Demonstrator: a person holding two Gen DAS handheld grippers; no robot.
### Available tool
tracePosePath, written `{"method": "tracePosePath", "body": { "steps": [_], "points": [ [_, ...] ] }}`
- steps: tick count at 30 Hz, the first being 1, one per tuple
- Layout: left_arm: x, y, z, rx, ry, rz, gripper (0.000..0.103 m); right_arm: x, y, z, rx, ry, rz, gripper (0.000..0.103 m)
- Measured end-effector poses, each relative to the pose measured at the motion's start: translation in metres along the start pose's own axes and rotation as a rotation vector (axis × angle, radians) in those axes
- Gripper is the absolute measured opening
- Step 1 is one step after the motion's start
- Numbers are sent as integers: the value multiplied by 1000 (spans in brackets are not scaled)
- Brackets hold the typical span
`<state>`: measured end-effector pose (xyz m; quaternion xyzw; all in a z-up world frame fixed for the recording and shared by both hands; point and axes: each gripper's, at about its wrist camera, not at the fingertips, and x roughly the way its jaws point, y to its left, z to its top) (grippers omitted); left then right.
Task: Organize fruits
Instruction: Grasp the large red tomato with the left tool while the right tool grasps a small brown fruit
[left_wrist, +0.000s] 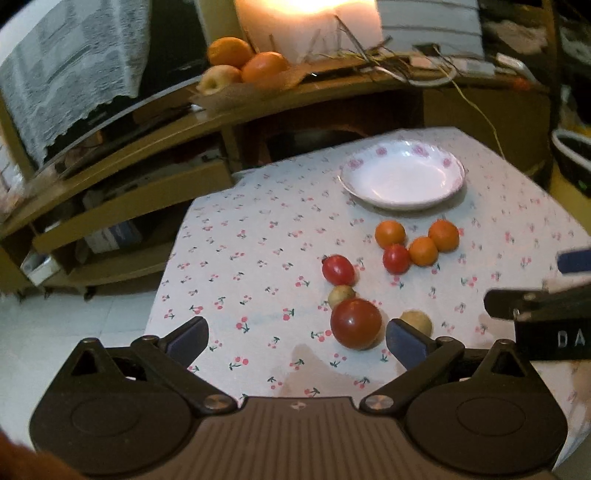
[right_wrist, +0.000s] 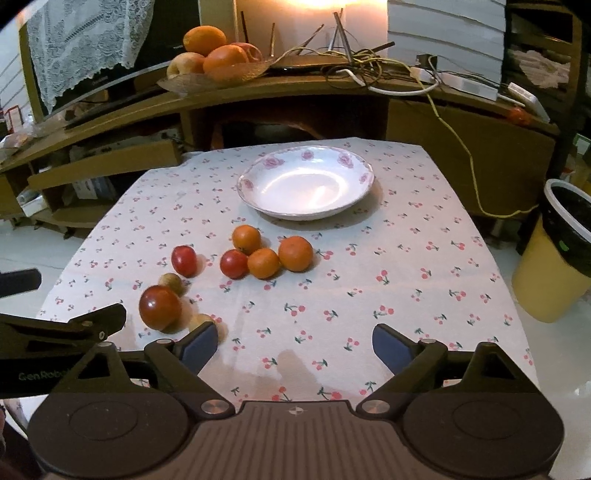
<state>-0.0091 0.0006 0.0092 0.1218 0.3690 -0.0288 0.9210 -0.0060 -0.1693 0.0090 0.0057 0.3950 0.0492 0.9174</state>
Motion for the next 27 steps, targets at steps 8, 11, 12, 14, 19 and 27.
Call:
{"method": "tracePosePath", "body": {
  "steps": [8, 11, 12, 14, 19, 27],
  "points": [
    [19, 6, 0, 72, 37, -94, 98, 22, 12, 9, -114, 60, 120, 68],
    [26, 12, -2, 58, 58, -112, 97, 29, 18, 14, -153, 73, 188, 62],
    [29, 15, -3, 51, 69, -119, 96, 31, 20, 16, -169, 80, 204, 61],
    [32, 17, -5, 51, 78, -122, 96, 37, 24, 18, -192, 96, 235, 59],
    [34, 19, -8, 51, 81, -147, 96, 53, 32, 18, -245, 154, 282, 51],
    [44, 19, -8, 55, 96, -162, 95, 71, 43, 15, -303, 221, 325, 27]
  ]
}}
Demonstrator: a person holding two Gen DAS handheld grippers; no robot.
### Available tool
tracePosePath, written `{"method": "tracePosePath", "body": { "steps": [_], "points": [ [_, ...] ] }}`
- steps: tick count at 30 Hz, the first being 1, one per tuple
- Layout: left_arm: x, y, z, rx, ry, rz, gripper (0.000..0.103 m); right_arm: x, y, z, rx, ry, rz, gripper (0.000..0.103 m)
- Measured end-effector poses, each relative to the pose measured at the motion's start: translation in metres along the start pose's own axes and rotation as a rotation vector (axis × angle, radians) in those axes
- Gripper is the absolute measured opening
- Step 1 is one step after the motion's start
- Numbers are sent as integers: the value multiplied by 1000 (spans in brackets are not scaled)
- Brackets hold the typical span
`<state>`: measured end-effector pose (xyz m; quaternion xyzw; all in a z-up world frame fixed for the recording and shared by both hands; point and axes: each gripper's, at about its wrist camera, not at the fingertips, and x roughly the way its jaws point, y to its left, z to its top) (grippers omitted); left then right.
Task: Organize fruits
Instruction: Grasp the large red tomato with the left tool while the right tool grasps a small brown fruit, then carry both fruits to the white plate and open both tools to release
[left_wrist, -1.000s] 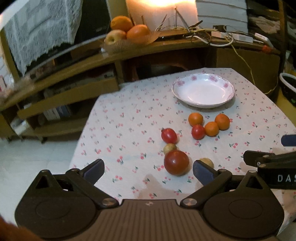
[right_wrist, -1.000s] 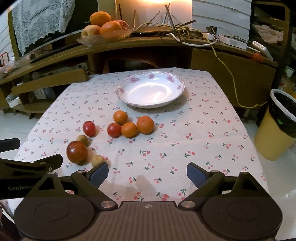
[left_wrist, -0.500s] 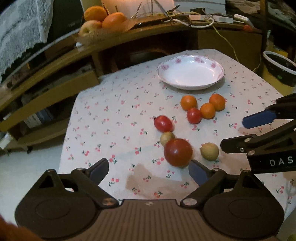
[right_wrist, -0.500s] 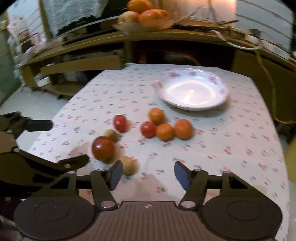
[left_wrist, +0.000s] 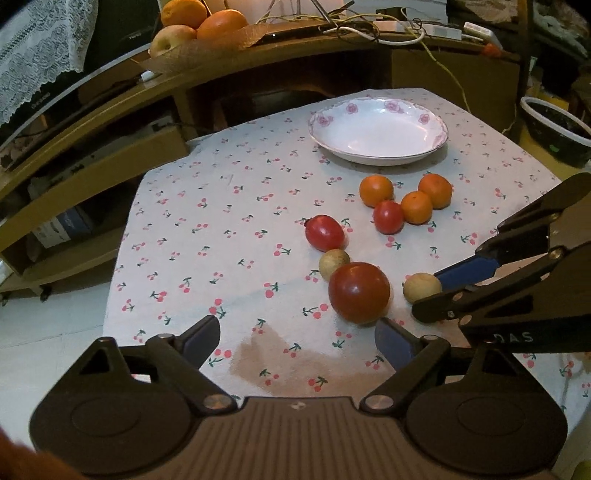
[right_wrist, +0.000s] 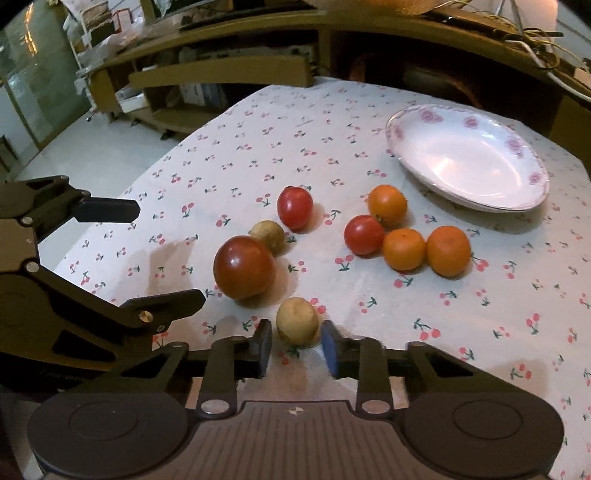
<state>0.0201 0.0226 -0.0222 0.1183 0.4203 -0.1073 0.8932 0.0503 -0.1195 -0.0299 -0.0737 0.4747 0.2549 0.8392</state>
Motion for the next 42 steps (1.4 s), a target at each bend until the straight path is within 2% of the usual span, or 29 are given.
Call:
{"method": "tracePosePath", "body": {
  "steps": [3, 7, 11, 14, 16, 19, 28, 34, 42],
  "points": [
    [4, -2, 5, -10, 0, -30, 92, -1, -5, 1, 6, 10, -4, 26],
    [12, -7, 15, -25, -8, -81, 84, -9, -16, 0, 45, -3, -11, 26],
    [26, -12, 19, -33, 15, -89, 74, -13, -28, -2, 84, -12, -36, 26],
    [34, -13, 19, -54, 32, -114, 64, -13, -33, -5, 93, -7, -51, 26],
    [38, -13, 19, -67, 43, -136, 52, -14, -34, -6, 100, -4, -50, 26],
    [39, -16, 19, -65, 48, -144, 47, -14, -37, -7, 106, -1, -62, 26],
    [32, -13, 17, -80, 58, -148, 46, -23, -42, -6, 127, -21, -76, 26],
    [29, -15, 24, -86, 46, -181, 46, -28, -52, -2, 155, -42, -90, 26],
    [33, -19, 59, -77, -9, -228, 46, -29, -66, 16, 180, -71, -92, 26]
  ]
}}
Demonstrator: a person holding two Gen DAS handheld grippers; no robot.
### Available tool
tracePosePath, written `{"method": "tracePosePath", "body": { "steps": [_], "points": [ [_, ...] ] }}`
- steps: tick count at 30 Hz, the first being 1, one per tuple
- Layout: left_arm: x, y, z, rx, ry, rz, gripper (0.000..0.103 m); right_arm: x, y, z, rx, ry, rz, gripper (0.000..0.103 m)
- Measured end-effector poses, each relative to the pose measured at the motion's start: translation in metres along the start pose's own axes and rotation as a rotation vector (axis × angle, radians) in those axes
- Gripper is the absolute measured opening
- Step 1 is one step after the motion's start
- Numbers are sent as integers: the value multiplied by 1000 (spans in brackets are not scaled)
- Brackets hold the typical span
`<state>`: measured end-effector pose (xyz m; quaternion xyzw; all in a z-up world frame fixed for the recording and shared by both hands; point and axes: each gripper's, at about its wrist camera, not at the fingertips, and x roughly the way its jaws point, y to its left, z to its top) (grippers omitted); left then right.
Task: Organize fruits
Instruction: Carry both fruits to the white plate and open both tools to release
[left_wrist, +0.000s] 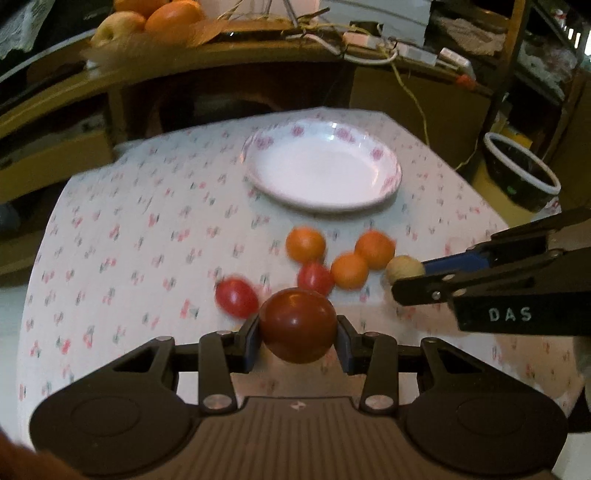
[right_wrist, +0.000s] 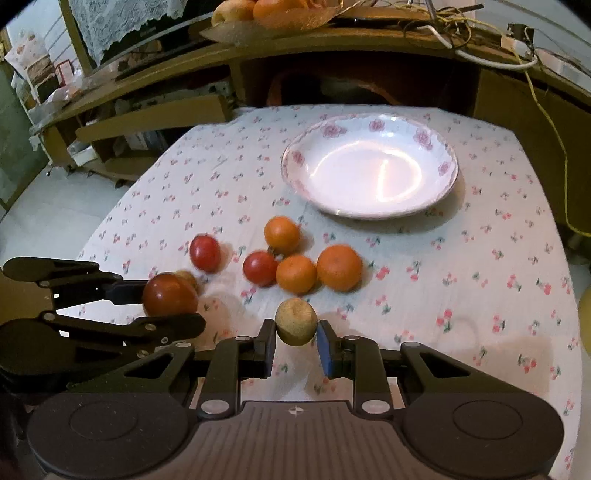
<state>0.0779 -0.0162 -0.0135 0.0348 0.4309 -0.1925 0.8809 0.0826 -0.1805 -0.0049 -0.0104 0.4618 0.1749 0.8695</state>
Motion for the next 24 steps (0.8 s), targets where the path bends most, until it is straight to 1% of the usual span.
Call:
{"method": "tracePosePath", "body": {
  "steps": [7, 13, 21, 24],
  "points": [
    [20, 0, 44, 35, -52, 1, 46, 8, -20, 29, 29, -45, -35, 26],
    [47, 2, 71, 66, -58, 17, 46, 23, -37, 53, 37, -65, -66, 26],
    [69, 2, 85, 94, -52, 23, 46, 41, -48, 70, 32, -70, -77, 26],
    [73, 3, 88, 87, -56, 17, 46, 45, -49, 72, 18, -68, -89, 26]
  ]
}}
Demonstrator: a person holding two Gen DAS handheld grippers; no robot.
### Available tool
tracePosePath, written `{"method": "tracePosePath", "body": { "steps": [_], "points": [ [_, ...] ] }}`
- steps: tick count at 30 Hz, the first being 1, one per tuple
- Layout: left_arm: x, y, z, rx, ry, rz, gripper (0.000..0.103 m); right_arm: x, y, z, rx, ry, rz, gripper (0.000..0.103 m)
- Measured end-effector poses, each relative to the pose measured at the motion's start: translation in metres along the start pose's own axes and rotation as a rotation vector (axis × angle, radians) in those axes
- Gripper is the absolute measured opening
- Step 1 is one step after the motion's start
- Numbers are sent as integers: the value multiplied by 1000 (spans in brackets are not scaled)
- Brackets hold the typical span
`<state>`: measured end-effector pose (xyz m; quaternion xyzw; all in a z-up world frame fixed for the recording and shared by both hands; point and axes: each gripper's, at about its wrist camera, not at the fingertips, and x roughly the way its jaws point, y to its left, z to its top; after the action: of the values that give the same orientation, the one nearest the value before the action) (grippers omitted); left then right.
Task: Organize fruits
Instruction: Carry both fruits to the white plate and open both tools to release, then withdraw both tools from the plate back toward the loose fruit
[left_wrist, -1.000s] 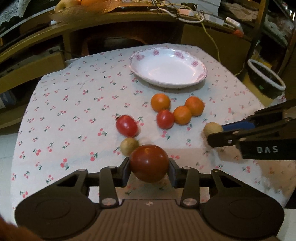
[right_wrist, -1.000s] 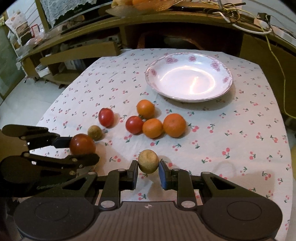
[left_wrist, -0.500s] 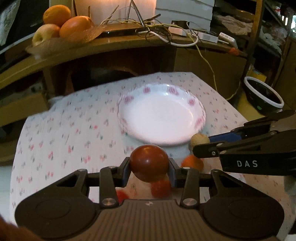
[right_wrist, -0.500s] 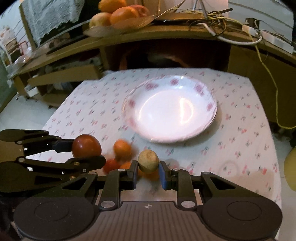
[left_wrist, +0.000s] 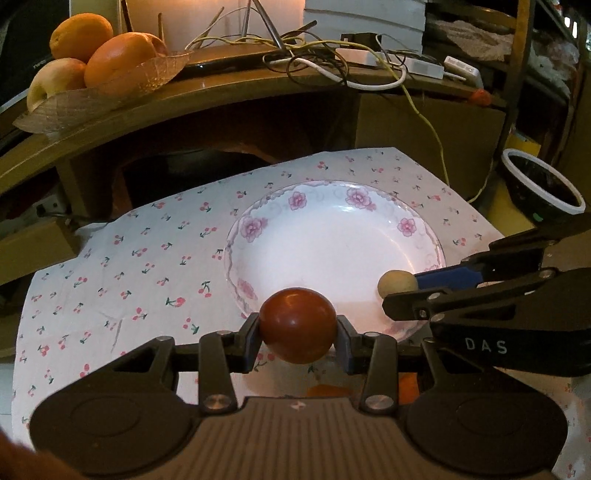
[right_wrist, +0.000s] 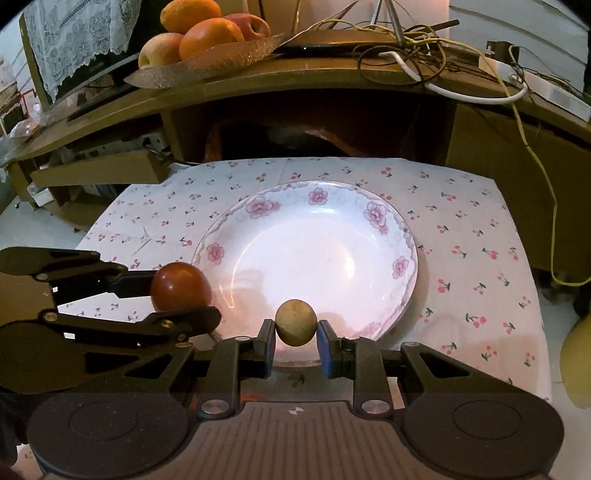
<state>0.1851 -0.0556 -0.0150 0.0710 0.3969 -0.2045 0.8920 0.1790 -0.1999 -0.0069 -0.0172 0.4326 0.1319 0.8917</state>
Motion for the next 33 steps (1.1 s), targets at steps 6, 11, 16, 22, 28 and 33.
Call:
{"method": "tracePosePath", "body": {
  "steps": [6, 11, 16, 22, 28, 33],
  "points": [
    [6, -3, 5, 22, -1, 15, 46, 5, -5, 3, 2, -3, -11, 28],
    [6, -1, 6, 9, 2, 14, 47, 4, -5, 4, -8, -22, -23, 31],
    [2, 2, 8, 1, -8, 23, 49, 1, -8, 4, 5, -34, -26, 37],
    [-8, 7, 8, -12, -24, 35, 49, -5, -10, 6, 23, -56, -32, 38],
    [-24, 10, 1, -14, -25, 50, 50, -15, -12, 6, 36, -78, -31, 38],
    [-44, 11, -10, -23, -27, 60, 50, -27, -11, 3, 38, -92, -23, 38]
  ]
}}
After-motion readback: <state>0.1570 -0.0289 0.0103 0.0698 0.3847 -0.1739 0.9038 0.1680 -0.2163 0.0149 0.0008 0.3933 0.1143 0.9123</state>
